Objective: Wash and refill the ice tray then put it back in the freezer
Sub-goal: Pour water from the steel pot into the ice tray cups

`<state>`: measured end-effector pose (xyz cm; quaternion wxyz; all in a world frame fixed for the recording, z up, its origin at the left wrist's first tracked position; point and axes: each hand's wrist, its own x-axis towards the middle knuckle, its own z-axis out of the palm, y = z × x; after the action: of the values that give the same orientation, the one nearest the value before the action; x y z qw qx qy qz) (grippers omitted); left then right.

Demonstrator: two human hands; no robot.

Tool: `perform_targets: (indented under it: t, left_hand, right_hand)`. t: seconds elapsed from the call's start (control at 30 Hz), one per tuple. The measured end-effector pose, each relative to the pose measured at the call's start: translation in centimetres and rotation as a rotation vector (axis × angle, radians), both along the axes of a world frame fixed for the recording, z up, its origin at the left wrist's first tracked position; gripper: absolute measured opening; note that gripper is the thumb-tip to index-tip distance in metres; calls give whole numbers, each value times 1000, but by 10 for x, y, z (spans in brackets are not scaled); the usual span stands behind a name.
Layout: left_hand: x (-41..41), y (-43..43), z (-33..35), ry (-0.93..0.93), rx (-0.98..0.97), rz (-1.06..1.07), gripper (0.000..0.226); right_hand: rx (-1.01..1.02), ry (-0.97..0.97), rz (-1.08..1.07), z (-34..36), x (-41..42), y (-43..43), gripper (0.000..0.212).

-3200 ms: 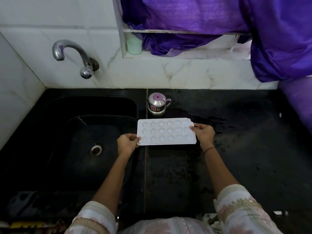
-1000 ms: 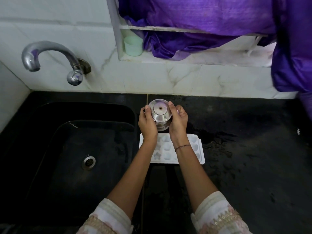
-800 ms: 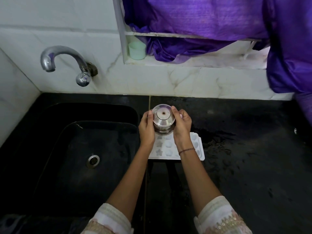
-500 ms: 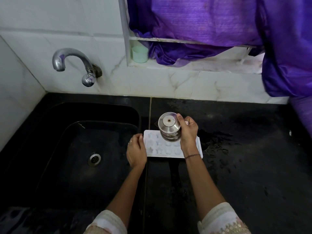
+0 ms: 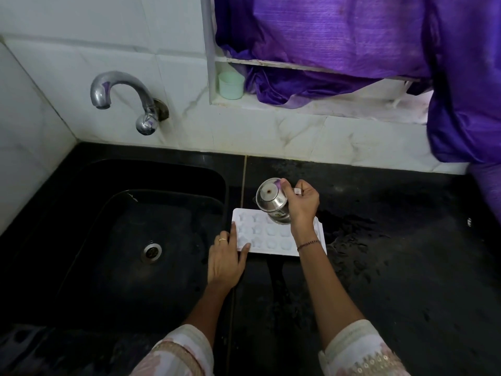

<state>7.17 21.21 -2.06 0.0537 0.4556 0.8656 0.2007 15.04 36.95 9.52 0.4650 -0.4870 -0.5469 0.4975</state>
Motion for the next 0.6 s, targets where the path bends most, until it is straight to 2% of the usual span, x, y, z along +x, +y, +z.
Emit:
perform_targets:
  t: [0.2,0.6]
  left_hand:
    - [-3,1,-5,-15,-16,-8,97]
    - [-6,1,-5,-38,-97,-21,115]
  right_hand:
    - [53,-72,21,5,-5,5,51]
    - [165,-175,63,11,-10,5,50]
